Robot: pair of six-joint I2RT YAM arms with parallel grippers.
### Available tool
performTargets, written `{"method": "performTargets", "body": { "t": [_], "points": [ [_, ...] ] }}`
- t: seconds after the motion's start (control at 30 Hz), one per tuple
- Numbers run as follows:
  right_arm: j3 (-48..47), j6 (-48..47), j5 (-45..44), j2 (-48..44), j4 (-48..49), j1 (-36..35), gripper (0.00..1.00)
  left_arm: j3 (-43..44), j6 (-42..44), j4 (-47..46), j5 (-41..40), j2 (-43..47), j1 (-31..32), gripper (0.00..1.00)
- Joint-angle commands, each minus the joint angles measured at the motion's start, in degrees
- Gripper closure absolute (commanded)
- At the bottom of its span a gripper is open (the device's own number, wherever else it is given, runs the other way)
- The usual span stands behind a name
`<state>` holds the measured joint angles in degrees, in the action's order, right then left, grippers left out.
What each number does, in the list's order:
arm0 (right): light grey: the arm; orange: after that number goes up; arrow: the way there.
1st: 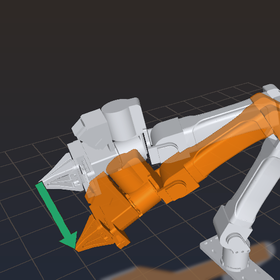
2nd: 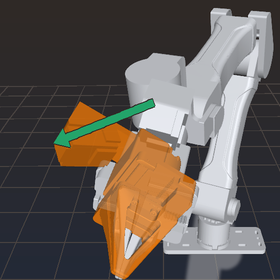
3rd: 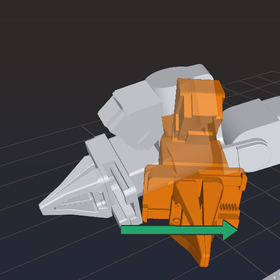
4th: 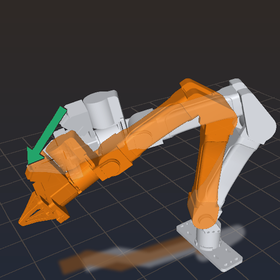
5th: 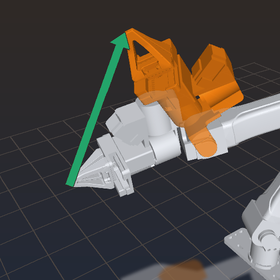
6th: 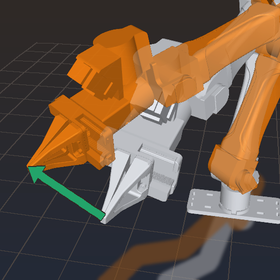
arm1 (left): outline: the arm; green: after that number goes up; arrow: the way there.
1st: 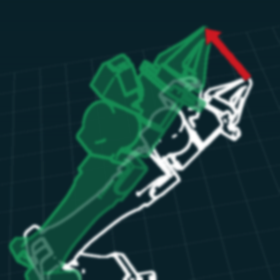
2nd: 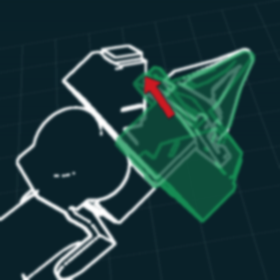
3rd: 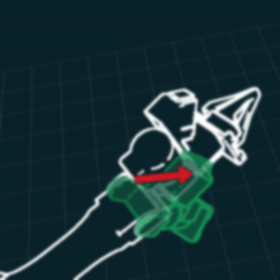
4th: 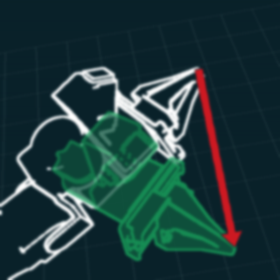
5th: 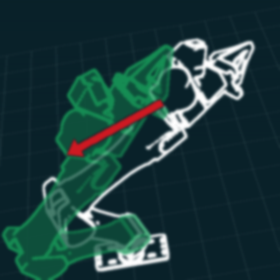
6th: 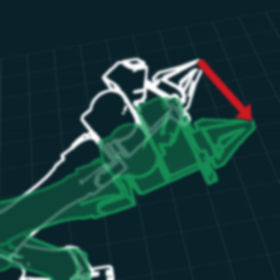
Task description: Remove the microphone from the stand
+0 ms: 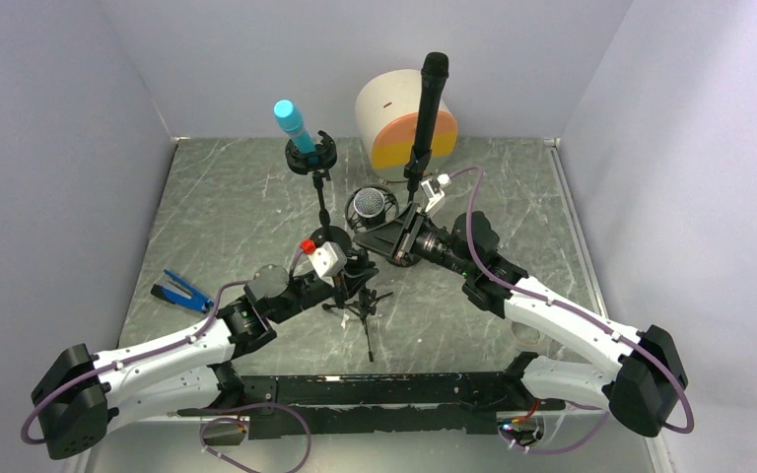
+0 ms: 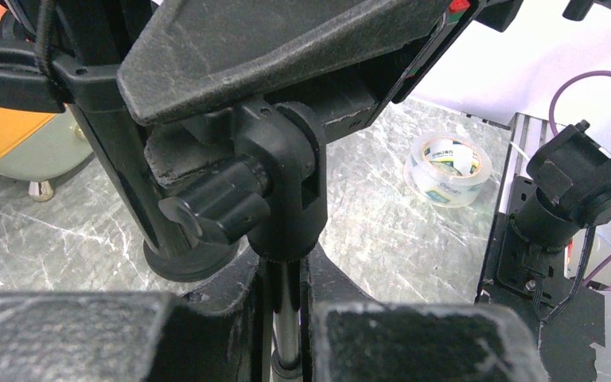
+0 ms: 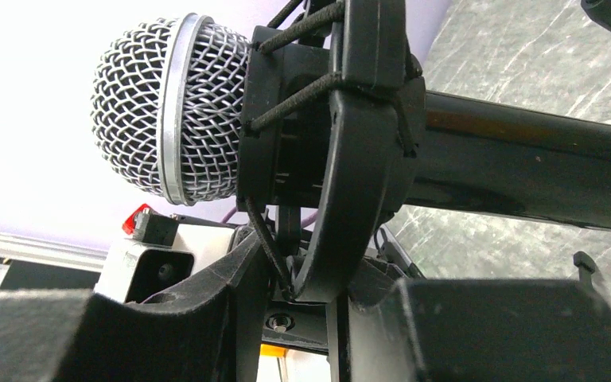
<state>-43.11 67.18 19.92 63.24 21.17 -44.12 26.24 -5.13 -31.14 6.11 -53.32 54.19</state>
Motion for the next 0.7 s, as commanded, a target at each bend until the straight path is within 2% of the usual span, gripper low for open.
{"method": "performTargets", "body": {
  "t": [0.0,0.17,0.43,0.47,0.6,0.67],
  "points": [
    [-2.86,-4.54,5.2,-0.31,1.39,-0.34,0.68,-1.67,0.62,-1.32,-2.66,-0.21,-0.05,0.89],
    [-6.32,-7.31,6.57,1.09,-1.19,-0.41,0.68,-1.02,2.09,-5.73,-4.43,-1.16,-0.05,0.93],
    [-7.75,-8.18,5.77,2.93,-2.45,-0.29,0.68,-0.13,3.46,-5.05,-6.01,-2.49,-0.05,0.95],
    [-6.86,-7.74,5.15,2.92,-2.3,-0.34,0.68,-0.61,3.24,-5.11,-5.75,-2.61,-0.03,0.94],
    [-2.03,-5.26,2.59,2.19,-0.25,-0.04,0.68,-1.99,1.02,-3.92,-3.97,-2.38,-0.03,0.77],
    [0.73,-3.1,1.72,2.06,2.24,0.49,0.68,-2.5,0.21,-3.61,-3.83,-2.02,-0.05,0.73]
  ]
}}
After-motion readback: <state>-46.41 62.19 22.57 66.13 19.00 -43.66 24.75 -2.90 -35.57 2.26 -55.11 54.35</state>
